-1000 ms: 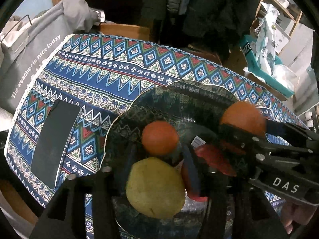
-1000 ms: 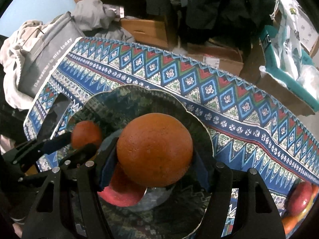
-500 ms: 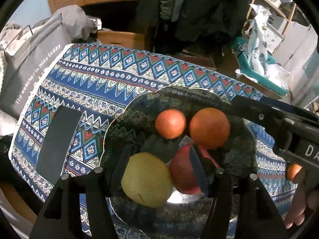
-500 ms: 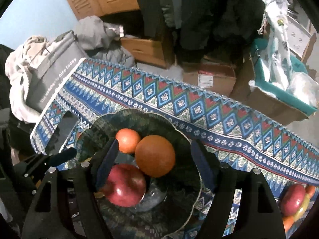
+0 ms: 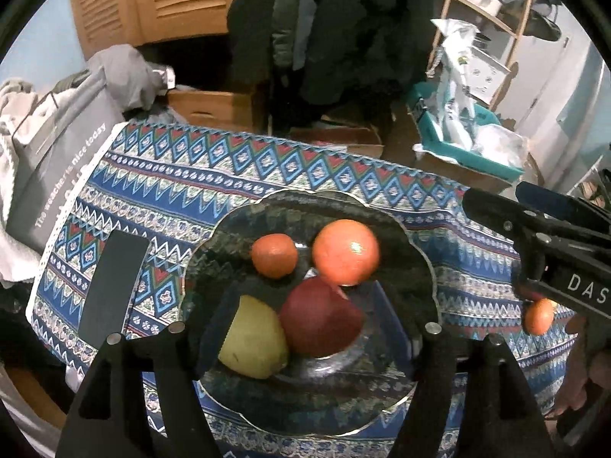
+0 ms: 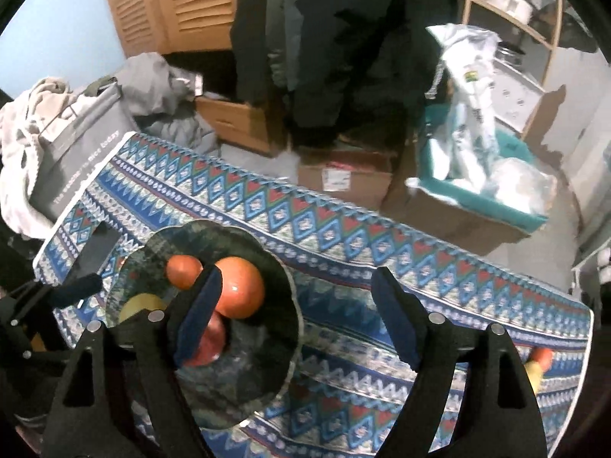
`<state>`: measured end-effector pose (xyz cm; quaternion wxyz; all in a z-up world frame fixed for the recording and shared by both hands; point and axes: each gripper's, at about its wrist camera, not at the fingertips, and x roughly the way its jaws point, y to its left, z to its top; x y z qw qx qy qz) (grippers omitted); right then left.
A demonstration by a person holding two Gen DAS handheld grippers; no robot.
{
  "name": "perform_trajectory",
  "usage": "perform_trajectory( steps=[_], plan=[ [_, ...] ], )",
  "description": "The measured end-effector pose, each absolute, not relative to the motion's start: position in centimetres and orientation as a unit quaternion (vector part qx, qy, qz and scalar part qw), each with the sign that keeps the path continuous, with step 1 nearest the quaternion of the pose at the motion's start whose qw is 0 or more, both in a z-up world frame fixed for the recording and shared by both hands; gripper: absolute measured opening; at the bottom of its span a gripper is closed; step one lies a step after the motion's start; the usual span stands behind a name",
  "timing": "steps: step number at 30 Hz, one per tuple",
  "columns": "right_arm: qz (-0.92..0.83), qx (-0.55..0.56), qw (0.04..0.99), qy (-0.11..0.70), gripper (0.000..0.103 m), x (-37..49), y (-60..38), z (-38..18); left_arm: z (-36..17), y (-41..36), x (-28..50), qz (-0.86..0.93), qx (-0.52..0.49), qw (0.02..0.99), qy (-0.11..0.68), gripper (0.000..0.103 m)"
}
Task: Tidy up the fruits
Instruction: 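Withdraw both tools from the bowl toward the remaining fruit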
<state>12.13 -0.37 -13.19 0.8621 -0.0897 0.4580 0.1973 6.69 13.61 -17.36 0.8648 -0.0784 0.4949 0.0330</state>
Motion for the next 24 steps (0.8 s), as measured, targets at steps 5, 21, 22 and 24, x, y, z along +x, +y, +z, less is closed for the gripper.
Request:
perform_trajectory(
  steps=[5, 21, 22, 24],
  plan=[
    [0.177, -0.088, 0.869, 0.453, 0.082, 11.4, -2.7, -12.2, -16.6, 11.7, 6.4, 0.016, -0.065, 0.868, 0.492, 0.073],
    [0.119, -0.082, 0.889, 0.434, 0.084, 9.1, -9.8, -9.4, -14.2, 6.3, 6.2, -0.015, -0.031, 0.875, 0.482, 0.078],
    [0.114, -0.084, 0.89, 0.433, 0.085, 9.0, -10.3, -9.3, -14.1, 6.0, 6.2, -0.017, -0.029, 0.875, 0.482, 0.078],
    [0.108, -0.083, 0.892, 0.431, 0.085, 8.6, -11.2, -9.1, -13.9, 5.3, 6.1, -0.021, -0.026, 0.876, 0.481, 0.078]
  ],
)
